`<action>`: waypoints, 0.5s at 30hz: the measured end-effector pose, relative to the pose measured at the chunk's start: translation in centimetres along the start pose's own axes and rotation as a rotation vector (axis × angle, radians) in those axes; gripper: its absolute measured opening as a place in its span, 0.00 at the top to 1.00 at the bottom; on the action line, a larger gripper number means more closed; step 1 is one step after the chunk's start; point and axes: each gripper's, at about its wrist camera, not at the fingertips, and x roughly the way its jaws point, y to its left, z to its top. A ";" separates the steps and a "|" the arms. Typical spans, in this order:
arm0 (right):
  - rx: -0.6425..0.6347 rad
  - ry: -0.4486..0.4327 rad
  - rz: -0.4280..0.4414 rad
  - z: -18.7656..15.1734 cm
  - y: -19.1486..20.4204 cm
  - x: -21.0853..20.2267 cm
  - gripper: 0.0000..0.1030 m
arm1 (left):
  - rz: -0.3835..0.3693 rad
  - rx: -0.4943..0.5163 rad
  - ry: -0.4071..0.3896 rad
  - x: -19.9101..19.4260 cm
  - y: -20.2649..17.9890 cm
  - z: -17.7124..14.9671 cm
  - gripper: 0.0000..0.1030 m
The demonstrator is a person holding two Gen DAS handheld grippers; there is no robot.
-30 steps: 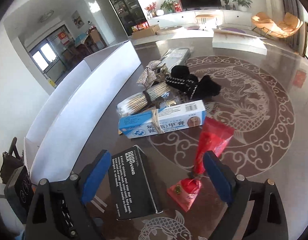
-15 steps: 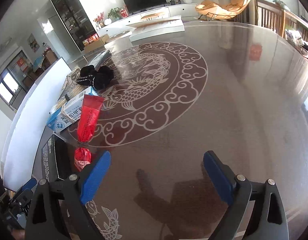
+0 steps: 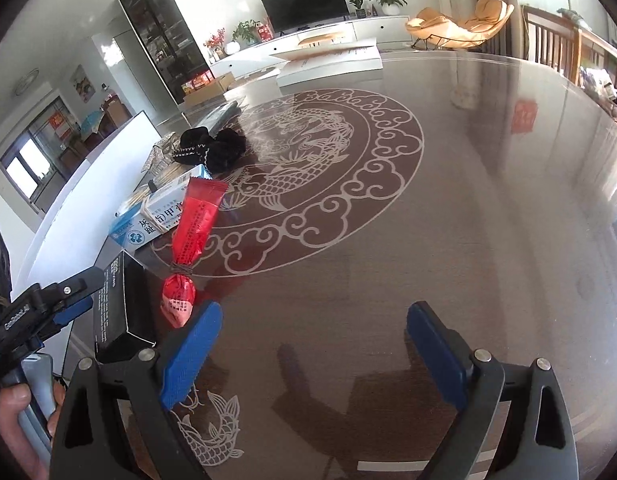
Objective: Organize objects
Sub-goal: 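Grasp the black box with the left tool while the right tool releases it, then grasp the red snack packet with the right tool while the left tool holds the black box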
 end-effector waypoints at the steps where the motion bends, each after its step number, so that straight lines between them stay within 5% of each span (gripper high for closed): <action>1: -0.019 0.001 0.004 0.0 0.4 -0.1 0.08 | 0.009 0.003 0.013 0.5 0.1 -0.2 0.00; 6: -0.112 0.042 0.026 0.4 2.7 0.1 0.08 | -0.064 0.013 -0.030 -0.6 2.5 -1.7 0.02; 10: -0.105 0.072 0.077 1.7 5.6 1.5 0.08 | -0.141 0.104 -0.065 -1.7 2.7 -1.5 0.40; 14: -0.152 0.133 0.049 2.7 9.2 4.7 0.10 | -0.078 0.258 -0.094 -2.4 0.7 -1.9 0.43; 15: -0.174 0.146 0.028 2.7 9.9 5.4 0.22 | -0.082 0.255 -0.096 -2.6 0.9 -2.1 0.43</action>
